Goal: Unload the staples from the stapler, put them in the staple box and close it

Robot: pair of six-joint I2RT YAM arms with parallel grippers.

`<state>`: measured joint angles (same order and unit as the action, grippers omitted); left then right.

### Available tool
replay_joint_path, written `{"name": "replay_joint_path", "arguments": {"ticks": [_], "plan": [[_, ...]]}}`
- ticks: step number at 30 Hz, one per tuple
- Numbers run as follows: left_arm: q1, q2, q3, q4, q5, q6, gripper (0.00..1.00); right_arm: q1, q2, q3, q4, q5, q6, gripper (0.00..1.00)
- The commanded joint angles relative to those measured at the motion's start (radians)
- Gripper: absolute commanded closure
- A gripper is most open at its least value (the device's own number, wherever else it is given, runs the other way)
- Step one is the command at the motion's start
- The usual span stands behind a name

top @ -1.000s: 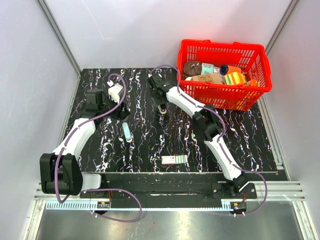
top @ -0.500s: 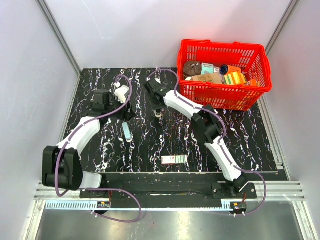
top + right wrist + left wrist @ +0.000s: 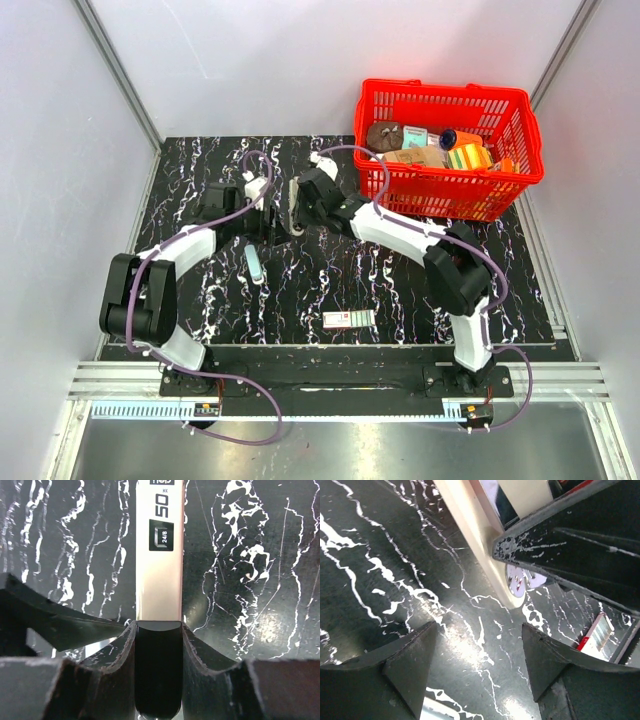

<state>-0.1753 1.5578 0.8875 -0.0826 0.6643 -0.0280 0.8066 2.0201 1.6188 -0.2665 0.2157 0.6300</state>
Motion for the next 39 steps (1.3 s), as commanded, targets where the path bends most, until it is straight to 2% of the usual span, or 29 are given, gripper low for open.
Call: {"name": "replay_joint_path", "arguments": {"ticks": [1, 8, 11, 14, 16, 18, 21, 26, 30, 35, 39], "plan": [[-0.013, 0.013, 0.01, 0.122, 0.115, -0.061, 0.27, 0.022, -0.115, -0.071, 0.217, -0.008, 0.114, 1.0], [-0.013, 0.021, -0.001, 0.207, 0.147, -0.078, 0.29, 0.046, -0.153, -0.141, 0.256, -0.059, 0.189, 1.0], [-0.013, 0.028, 0.002, 0.207, 0.161, -0.049, 0.37, 0.049, -0.176, -0.166, 0.296, -0.079, 0.209, 1.0], [-0.012, 0.025, 0.01, 0.172, 0.187, 0.002, 0.52, 0.049, -0.204, -0.191, 0.3, -0.078, 0.217, 1.0], [-0.01, 0.021, 0.008, 0.153, 0.204, 0.02, 0.56, 0.049, -0.221, -0.212, 0.32, -0.076, 0.221, 1.0], [-0.013, 0.012, 0.005, 0.139, 0.216, 0.048, 0.53, 0.048, -0.23, -0.22, 0.334, -0.076, 0.226, 1.0], [-0.013, -0.007, -0.002, 0.133, 0.213, 0.063, 0.42, 0.049, -0.227, -0.208, 0.337, -0.091, 0.231, 1.0], [-0.013, -0.015, 0.005, 0.124, 0.205, 0.079, 0.4, 0.049, -0.233, -0.215, 0.349, -0.127, 0.25, 1.0], [-0.013, -0.008, 0.008, 0.126, 0.228, 0.085, 0.53, 0.049, -0.245, -0.227, 0.363, -0.136, 0.257, 1.0], [-0.007, -0.01, 0.017, 0.119, 0.224, 0.114, 0.83, 0.051, -0.245, -0.235, 0.36, -0.177, 0.257, 1.0], [-0.004, -0.008, 0.025, 0.092, 0.184, 0.186, 0.92, 0.049, -0.262, -0.276, 0.355, -0.213, 0.249, 1.0]]}}
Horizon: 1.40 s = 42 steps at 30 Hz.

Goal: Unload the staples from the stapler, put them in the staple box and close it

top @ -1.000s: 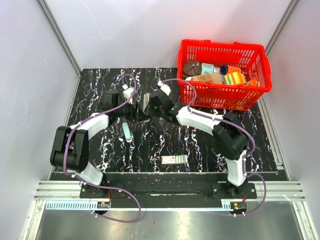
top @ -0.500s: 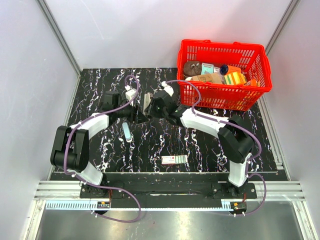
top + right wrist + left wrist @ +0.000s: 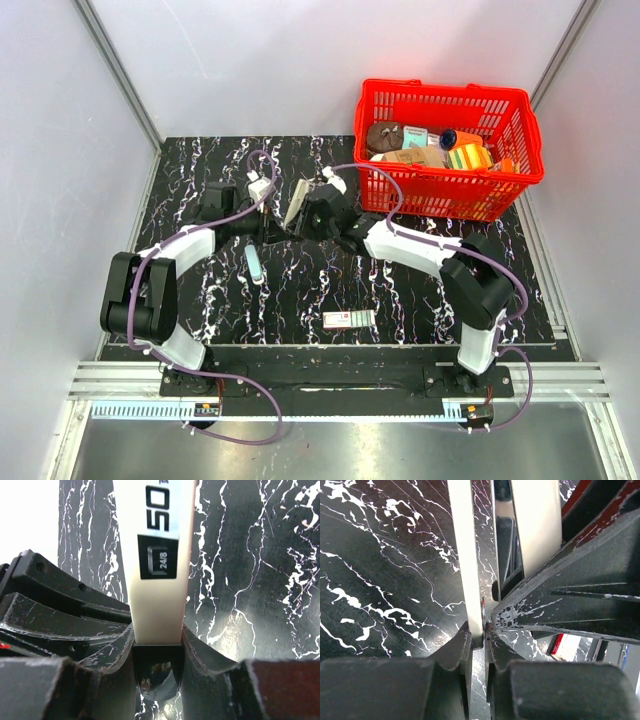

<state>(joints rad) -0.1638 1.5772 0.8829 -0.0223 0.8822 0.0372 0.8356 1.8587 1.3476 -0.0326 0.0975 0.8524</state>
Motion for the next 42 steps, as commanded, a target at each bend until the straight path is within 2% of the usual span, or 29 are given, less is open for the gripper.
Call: {"name": "replay_joint_path", "arguments": {"ticks": [1, 13, 18, 22, 26, 36, 40, 42], "plan": [[-0.014, -0.028, 0.031, 0.032, -0.043, 0.138, 0.93, 0.02, -0.107, -0.027, 0.119, -0.094, 0.02, 1.0], [-0.006, -0.062, 0.051, -0.001, -0.161, 0.312, 0.93, -0.015, -0.237, -0.174, 0.042, -0.209, -0.102, 1.0], [-0.04, -0.085, 0.038, 0.019, -0.296, 0.459, 0.93, -0.02, -0.198, -0.13, -0.091, -0.347, -0.269, 1.0], [-0.106, -0.097, -0.015, 0.108, -0.458, 0.656, 0.93, -0.02, -0.188, -0.143, -0.17, -0.381, -0.41, 1.0], [-0.147, -0.094, -0.065, 0.229, -0.58, 0.779, 0.94, -0.02, -0.228, -0.208, -0.188, -0.345, -0.504, 1.0], [-0.238, -0.06, -0.258, 0.712, -0.787, 0.995, 0.94, -0.01, -0.332, -0.363, -0.153, -0.245, -0.539, 1.0], [-0.279, -0.056, -0.297, 0.775, -0.819, 1.038, 0.95, -0.012, -0.336, -0.352, -0.132, -0.222, -0.532, 1.0], [-0.29, -0.065, -0.288, 0.74, -0.824, 1.018, 0.95, -0.012, -0.329, -0.334, -0.132, -0.216, -0.527, 1.0]]}}
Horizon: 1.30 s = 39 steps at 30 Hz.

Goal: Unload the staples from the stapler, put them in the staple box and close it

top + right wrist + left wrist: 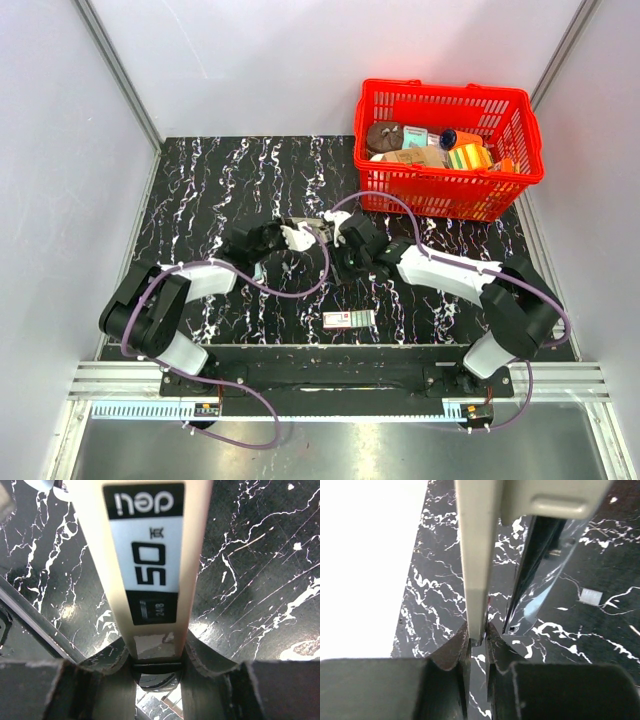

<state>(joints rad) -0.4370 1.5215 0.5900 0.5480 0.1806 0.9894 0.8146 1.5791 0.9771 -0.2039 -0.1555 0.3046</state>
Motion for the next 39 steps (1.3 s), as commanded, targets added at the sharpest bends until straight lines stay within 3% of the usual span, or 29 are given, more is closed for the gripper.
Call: {"name": "replay_joint_path", "arguments": {"ticks": [1, 5, 9, 13, 15, 21, 29, 37, 39], "plan": [[-0.02, -0.015, 0.014, 0.141, -0.116, 0.039, 0.94, 0.009, -0.05, 0.043, 0.041, 0.046, 0.025, 1.0], [-0.02, -0.076, 0.098, -0.14, -0.02, -0.121, 0.91, 0.009, -0.053, 0.096, 0.04, 0.146, 0.048, 1.0], [-0.02, -0.107, 0.221, -0.513, 0.202, -0.314, 0.82, -0.009, -0.048, 0.192, 0.005, 0.238, 0.076, 1.0], [-0.006, -0.104, 0.29, -0.726, 0.413, -0.429, 0.69, -0.055, 0.007, 0.306, -0.081, 0.235, 0.09, 1.0], [0.015, -0.098, 0.313, -0.772, 0.503, -0.469, 0.64, -0.064, 0.038, 0.35, -0.118, 0.241, 0.074, 1.0], [0.102, -0.07, 0.361, -0.819, 0.592, -0.532, 0.63, -0.074, 0.093, 0.411, -0.158, 0.266, 0.021, 1.0], [0.228, -0.015, 0.461, -0.879, 0.588, -0.561, 0.52, -0.081, 0.226, 0.494, -0.218, 0.323, -0.058, 1.0], [0.276, -0.044, 0.449, -0.967, 0.534, -0.453, 0.5, -0.106, 0.439, 0.673, -0.353, 0.344, -0.087, 1.0], [0.276, -0.052, 0.439, -0.984, 0.528, -0.43, 0.43, -0.115, 0.473, 0.701, -0.368, 0.344, -0.082, 1.0]]}}
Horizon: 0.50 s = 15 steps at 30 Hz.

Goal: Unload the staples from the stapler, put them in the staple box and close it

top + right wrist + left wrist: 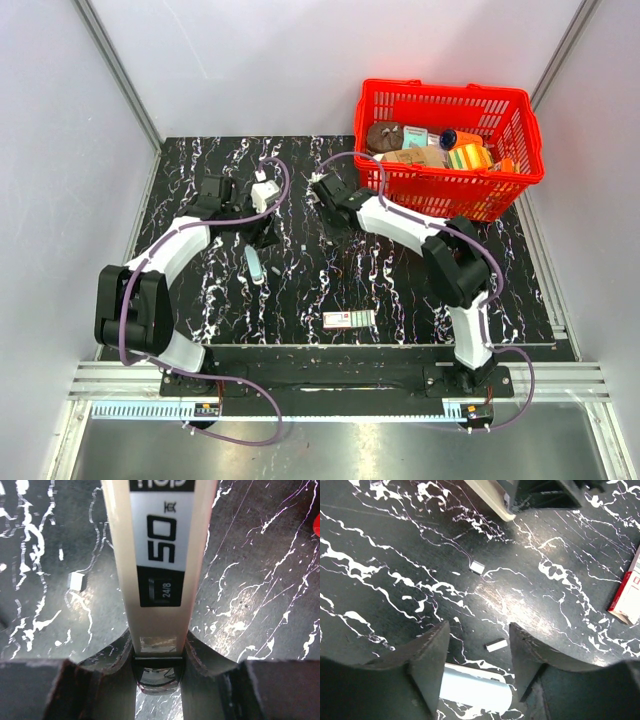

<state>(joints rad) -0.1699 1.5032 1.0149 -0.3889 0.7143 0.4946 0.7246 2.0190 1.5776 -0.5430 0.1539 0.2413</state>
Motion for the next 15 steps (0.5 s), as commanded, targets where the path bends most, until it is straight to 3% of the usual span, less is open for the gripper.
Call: {"name": "replay_joint_path", "arguments": {"ticks": [1, 5, 9, 12, 15], "plan": [[0.009, -0.034, 0.005, -0.047, -0.009, 0.076, 0.37, -0.031, 0.049, 0.111, -0.032, 0.033, -0.017, 0.99], [0.009, -0.04, -0.021, -0.048, -0.027, 0.101, 0.35, -0.042, 0.095, 0.139, -0.041, 0.022, -0.016, 0.86], [0.009, -0.035, -0.029, -0.054, -0.075, 0.13, 0.35, -0.05, 0.115, 0.153, -0.041, 0.013, -0.008, 0.64], [0.009, -0.034, -0.035, -0.054, -0.105, 0.144, 0.35, -0.048, 0.101, 0.154, -0.041, 0.019, 0.0, 0.42], [0.01, -0.041, -0.035, -0.061, -0.122, 0.144, 0.35, -0.048, 0.07, 0.147, -0.04, 0.032, 0.001, 0.3]]}}
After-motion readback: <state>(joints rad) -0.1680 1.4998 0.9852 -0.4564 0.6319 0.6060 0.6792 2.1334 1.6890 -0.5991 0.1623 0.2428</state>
